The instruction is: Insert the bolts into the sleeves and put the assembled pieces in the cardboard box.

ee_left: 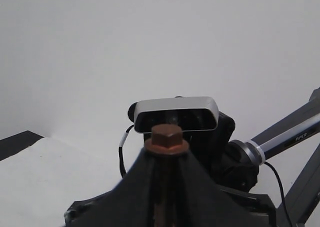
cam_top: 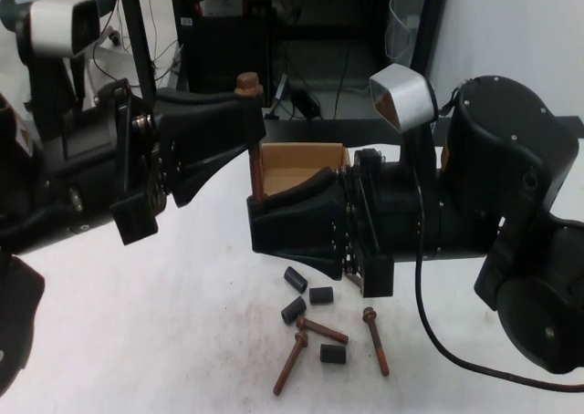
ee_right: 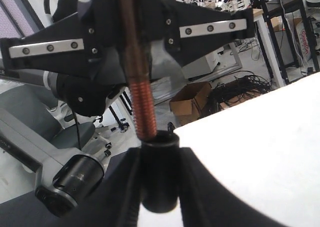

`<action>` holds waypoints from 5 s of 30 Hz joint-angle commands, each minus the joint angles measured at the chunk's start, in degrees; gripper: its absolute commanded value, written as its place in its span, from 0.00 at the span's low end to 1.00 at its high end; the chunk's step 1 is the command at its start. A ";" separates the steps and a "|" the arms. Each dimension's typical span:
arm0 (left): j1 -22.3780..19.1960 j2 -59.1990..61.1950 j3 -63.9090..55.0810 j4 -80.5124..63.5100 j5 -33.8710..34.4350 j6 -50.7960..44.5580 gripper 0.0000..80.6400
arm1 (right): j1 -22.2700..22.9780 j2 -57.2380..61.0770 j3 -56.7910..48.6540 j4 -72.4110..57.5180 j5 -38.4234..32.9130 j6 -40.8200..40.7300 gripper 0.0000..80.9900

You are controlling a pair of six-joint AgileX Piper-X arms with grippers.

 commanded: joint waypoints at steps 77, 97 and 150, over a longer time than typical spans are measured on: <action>14.65 -4.00 13.46 21.74 -7.99 12.28 0.00 | -10.38 40.78 -56.71 64.66 45.98 -26.01 0.01; 14.65 -7.23 14.06 21.74 -8.41 13.21 0.00 | -11.72 48.31 -64.77 73.16 44.98 -26.01 0.46; 12.98 -7.23 14.18 24.72 -7.97 18.96 0.00 | -1.10 31.18 -38.72 87.27 43.50 -60.77 0.41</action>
